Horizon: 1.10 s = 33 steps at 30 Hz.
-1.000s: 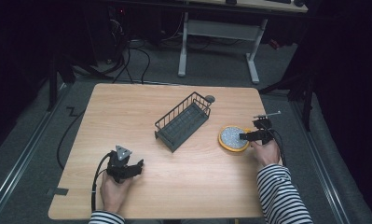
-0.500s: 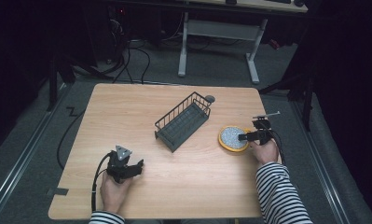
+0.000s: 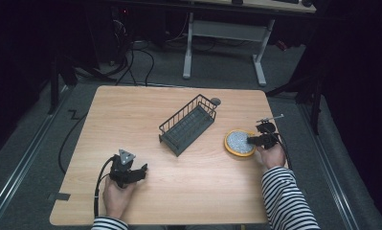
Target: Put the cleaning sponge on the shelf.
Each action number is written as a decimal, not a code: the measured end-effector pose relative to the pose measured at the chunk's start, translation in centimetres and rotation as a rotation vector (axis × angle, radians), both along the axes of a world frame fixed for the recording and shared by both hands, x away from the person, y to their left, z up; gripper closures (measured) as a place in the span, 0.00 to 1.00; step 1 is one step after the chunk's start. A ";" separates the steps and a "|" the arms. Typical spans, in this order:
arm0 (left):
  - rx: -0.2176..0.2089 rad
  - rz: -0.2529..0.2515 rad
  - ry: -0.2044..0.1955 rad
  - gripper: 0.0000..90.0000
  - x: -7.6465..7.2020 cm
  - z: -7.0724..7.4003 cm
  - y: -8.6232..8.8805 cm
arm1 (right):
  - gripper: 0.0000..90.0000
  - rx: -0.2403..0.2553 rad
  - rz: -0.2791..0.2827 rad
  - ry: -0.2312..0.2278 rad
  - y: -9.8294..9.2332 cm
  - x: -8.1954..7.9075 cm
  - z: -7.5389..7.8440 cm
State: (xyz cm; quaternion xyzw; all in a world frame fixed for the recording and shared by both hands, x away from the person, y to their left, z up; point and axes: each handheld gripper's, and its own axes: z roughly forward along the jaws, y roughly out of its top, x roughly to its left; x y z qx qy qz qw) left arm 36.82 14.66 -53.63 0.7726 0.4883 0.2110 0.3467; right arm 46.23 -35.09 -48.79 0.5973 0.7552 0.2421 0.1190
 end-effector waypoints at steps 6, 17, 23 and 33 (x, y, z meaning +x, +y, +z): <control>-0.001 -0.001 0.000 0.30 0.0 0.0 0.0 | 0.92 -0.002 0.032 -0.029 0.3 -0.6 0.5; -0.002 -0.005 0.001 0.30 0.0 0.0 0.0 | 0.93 0.028 0.093 -0.100 0.0 -1.9 2.7; -0.001 -0.006 0.001 0.30 -0.1 0.0 0.0 | 0.93 0.046 0.106 -0.114 -0.3 -2.1 3.4; -0.002 -0.006 0.001 0.30 -0.1 0.0 0.0 | 0.93 0.034 0.163 -0.160 0.7 -2.1 6.3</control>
